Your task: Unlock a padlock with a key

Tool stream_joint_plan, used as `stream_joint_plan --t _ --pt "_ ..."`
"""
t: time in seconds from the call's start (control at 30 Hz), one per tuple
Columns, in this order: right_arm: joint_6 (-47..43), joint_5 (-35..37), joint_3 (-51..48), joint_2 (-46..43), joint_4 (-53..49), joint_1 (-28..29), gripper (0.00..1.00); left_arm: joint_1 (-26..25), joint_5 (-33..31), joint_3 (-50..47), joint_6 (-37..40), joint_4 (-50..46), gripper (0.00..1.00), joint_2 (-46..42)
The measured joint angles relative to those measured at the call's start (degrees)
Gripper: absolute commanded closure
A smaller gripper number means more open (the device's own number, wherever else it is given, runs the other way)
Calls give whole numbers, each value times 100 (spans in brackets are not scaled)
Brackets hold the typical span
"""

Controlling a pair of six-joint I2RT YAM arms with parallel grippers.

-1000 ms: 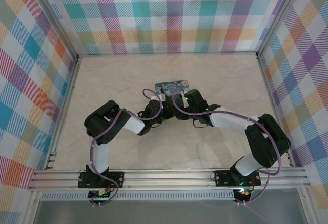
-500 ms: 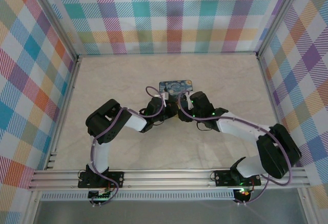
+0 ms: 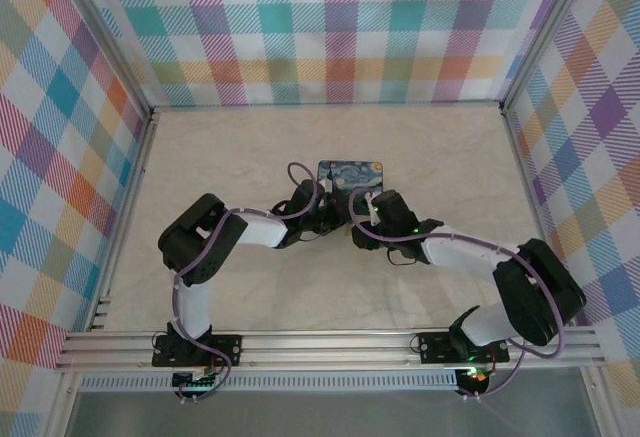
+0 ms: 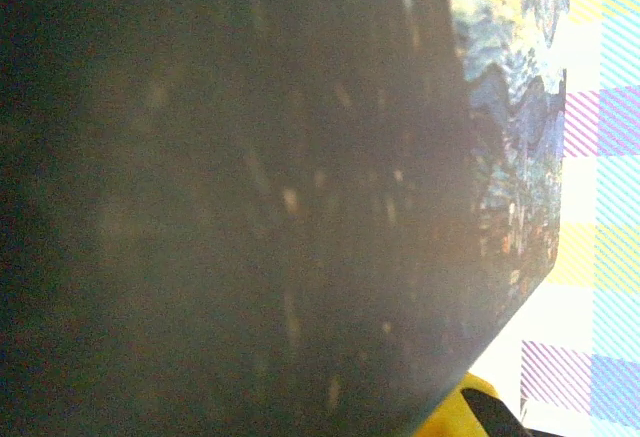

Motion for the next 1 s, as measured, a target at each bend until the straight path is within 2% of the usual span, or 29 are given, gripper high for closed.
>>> stream_joint_plan --t 0.17,0.8,0.83,0.93,0.97,1.0 --pt "0 -20 28 321 59 0 58 37 107 0 -118 -24 100 -22" --pt "-48 -42 632 1080 234 0 67 149 354 0 -275 -28 100 -63" --pt "-50 -44 636 1080 236 0 72 153 365 0 -278 -31 100 -63" --pt "-120 -68 638 1080 238 0 95 164 404 0 -275 -31 100 -63" --pt "-157 -85 640 1080 236 0 100 170 398 0 -273 -37 100 -63" --pt "-170 -85 647 1080 236 0 100 175 387 0 -273 -42 100 -63"
